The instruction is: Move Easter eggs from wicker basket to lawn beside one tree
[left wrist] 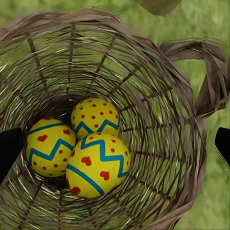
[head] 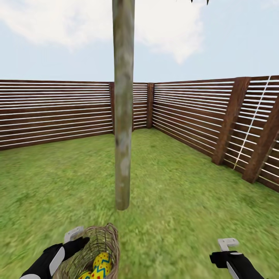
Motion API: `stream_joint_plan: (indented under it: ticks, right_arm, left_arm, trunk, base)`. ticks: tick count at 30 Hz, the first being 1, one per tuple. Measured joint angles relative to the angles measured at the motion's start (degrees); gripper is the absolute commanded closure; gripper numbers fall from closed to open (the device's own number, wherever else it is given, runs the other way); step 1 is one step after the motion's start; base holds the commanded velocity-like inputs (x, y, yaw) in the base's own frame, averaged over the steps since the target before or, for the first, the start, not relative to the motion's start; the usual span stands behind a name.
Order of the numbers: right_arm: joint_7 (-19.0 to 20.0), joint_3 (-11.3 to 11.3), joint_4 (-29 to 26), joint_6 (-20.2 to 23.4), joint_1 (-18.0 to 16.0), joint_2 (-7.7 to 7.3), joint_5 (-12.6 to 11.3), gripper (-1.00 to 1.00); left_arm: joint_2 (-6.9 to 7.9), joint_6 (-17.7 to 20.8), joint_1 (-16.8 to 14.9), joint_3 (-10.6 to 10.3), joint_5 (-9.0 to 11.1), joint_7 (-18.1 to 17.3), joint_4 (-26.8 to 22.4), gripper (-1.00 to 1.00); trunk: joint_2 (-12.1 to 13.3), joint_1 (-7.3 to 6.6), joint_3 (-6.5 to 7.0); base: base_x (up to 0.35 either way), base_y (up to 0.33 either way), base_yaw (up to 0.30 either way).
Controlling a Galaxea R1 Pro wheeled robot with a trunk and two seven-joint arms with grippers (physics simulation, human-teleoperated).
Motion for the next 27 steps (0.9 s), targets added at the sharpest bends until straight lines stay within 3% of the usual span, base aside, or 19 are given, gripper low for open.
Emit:
stream_joint_plan:
  ticks: [10, 18, 27]
  right_arm:
    - [0.0, 0.0, 0.0, 0.0, 0.0, 0.0, 0.1, -1.0]
    - [0.0, 0.0, 0.0, 0.0, 0.0, -0.08, 0.1, -1.0]
    - [0.0, -0.2, 0.0, 0.0, 0.0, -0.39, 0.0, -1.0]
  left_arm:
    - [0.01, -0.8, 0.0, 0.0, 0.0, 0.1, 0.0, -1.0]
    - [-0.04, -0.9, 0.0, -0.1, -0.1, 0.1, 0.0, -1.0]
    - [-0.07, -0.9, 0.0, -0.1, 0.0, 0.1, 0.0, -1.0]
  trunk:
    - [0.0, 0.03, 0.0]
    - [0.0, 0.04, 0.0]
    - [0.0, 0.04, 0.0]
  base:
    - [0.095, 0.002, 0.0]
    - [0.001, 0.221, 0.0]
    - [0.0, 0.024, 0.0]
